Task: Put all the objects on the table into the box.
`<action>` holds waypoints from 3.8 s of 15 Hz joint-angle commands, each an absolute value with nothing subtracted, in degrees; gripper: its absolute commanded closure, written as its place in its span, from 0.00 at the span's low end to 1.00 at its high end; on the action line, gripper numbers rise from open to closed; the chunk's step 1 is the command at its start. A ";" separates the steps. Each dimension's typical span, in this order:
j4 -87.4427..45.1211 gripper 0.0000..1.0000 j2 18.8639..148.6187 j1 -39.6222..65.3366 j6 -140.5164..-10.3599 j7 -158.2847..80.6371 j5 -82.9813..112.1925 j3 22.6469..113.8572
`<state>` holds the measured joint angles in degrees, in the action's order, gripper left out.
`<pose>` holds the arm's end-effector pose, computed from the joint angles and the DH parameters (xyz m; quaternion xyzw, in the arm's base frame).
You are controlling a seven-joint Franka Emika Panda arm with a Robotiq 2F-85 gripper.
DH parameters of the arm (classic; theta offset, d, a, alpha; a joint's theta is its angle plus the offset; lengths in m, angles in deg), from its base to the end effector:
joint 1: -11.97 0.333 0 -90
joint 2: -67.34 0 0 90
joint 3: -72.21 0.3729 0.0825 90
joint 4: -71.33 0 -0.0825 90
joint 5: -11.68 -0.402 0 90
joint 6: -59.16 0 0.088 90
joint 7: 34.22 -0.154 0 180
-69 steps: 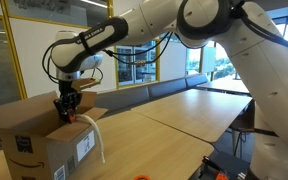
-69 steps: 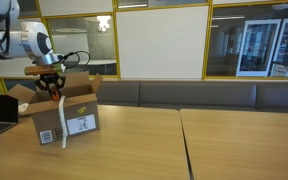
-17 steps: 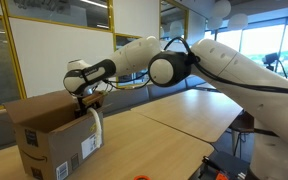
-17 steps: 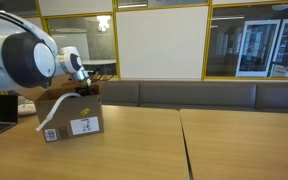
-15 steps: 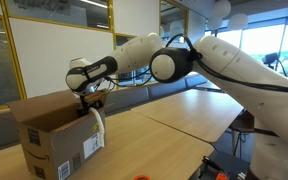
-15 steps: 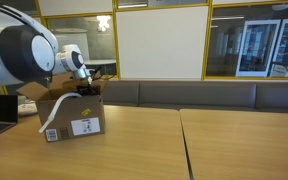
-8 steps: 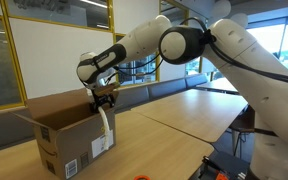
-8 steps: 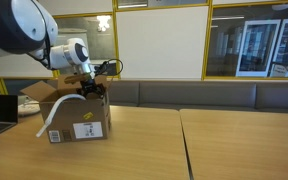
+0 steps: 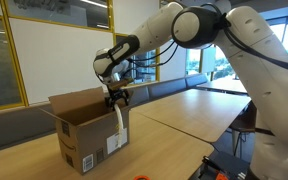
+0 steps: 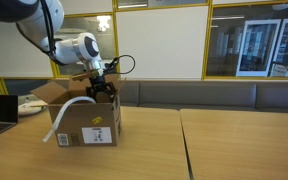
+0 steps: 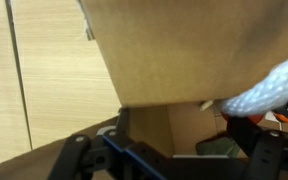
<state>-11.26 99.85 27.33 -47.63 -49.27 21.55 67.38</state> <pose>0.7244 0.1238 0.3460 0.9921 -0.0035 -0.0467 0.1165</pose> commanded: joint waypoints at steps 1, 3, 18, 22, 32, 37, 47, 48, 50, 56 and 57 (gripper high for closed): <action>-16.60 0.00 92.69 25.93 -47.49 -52.39 22.85 68.77; -18.82 0.00 88.37 26.35 -47.63 -54.27 23.42 69.08; -53.61 0.00 50.78 24.31 -47.46 -74.32 20.69 80.50; -62.41 0.00 46.98 23.66 -50.00 -75.19 16.03 82.51; -78.54 0.00 57.92 18.90 -76.35 -78.47 8.92 81.97; -79.71 0.00 64.77 18.96 -86.07 -78.72 4.05 81.67; -82.92 0.00 72.99 24.20 -99.41 -77.18 -11.43 85.25; -82.94 0.00 74.17 24.57 -100.32 -76.93 -12.34 85.63; -82.73 0.00 76.48 25.04 -101.52 -76.50 -13.85 86.27; -81.56 0.00 82.48 24.78 -104.87 -73.80 -18.56 88.64; -81.18 0.00 83.09 24.74 -105.24 -73.25 -19.01 89.02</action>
